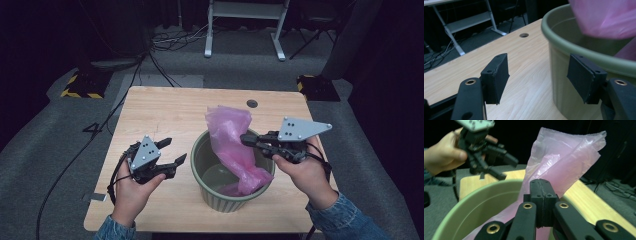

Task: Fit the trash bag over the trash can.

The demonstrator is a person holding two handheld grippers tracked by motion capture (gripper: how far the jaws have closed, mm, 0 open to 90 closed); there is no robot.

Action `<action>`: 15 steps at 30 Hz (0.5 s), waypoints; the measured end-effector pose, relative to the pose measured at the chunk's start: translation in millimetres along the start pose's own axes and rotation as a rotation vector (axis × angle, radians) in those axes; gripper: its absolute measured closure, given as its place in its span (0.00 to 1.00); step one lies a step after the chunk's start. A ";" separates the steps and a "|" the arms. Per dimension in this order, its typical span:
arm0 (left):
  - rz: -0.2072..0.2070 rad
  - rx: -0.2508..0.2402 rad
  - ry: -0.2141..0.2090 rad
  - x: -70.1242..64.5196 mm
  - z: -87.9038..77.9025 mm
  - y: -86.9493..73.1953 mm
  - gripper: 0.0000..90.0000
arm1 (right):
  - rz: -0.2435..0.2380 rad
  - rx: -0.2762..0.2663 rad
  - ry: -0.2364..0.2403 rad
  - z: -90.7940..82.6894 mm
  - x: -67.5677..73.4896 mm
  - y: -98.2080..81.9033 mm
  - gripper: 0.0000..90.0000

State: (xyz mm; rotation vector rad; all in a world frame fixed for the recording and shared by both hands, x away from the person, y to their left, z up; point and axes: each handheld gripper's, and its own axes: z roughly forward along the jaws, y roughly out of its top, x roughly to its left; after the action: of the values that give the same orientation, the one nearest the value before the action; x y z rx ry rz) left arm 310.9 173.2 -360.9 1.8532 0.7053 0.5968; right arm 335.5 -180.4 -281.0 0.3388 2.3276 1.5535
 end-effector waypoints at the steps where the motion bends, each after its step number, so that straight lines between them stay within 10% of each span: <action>1: 0.000 0.000 0.000 0.0 0.0 0.0 0.37 | 0.000 0.000 0.000 0.0 0.0 0.0 1.00; 15: 0.042 -0.037 -0.044 -10.8 -4.1 28.2 0.41 | 0.004 0.005 0.050 1.8 14.7 -15.8 1.00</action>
State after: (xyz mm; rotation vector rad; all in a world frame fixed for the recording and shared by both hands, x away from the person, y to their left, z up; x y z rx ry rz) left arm 306.0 159.5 -334.0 1.8455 0.6239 0.5902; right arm 322.4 -179.5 -298.3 0.3089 2.3706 1.5751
